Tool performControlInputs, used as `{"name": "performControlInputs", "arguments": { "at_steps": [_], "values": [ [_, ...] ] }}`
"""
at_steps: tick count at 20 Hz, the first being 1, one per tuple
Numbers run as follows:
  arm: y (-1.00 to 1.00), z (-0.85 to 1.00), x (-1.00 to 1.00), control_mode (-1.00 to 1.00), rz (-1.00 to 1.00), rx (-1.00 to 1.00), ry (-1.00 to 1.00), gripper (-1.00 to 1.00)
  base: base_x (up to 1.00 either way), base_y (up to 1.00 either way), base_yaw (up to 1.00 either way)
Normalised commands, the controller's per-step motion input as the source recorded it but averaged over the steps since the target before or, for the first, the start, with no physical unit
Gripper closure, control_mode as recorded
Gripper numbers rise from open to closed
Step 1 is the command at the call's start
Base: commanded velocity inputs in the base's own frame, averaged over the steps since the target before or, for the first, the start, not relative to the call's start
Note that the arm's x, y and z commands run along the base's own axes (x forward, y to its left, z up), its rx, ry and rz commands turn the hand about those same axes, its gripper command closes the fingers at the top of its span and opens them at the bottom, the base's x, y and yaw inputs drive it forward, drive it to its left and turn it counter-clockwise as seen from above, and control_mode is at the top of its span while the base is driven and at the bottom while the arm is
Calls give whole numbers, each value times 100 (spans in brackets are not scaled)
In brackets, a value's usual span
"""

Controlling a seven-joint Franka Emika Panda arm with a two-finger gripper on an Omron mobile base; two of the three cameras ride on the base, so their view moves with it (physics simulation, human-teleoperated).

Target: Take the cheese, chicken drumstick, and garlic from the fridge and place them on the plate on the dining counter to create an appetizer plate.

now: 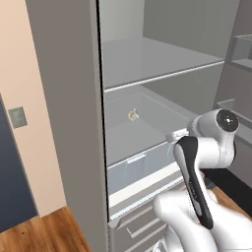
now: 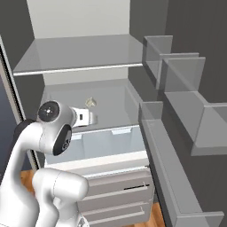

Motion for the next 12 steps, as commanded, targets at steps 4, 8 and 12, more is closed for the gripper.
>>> {"name": "performControlInputs", "arguments": {
  "at_steps": [4,8,12],
  "values": [
    [17,-22,30,-100,3,0,-1,-100,0,0,0],
    [16,-7,66,-100,8,0,0,-100,0,0,0],
    [9,0,78,-100,11,0,5,-100,0,0,0]
  ]
}}
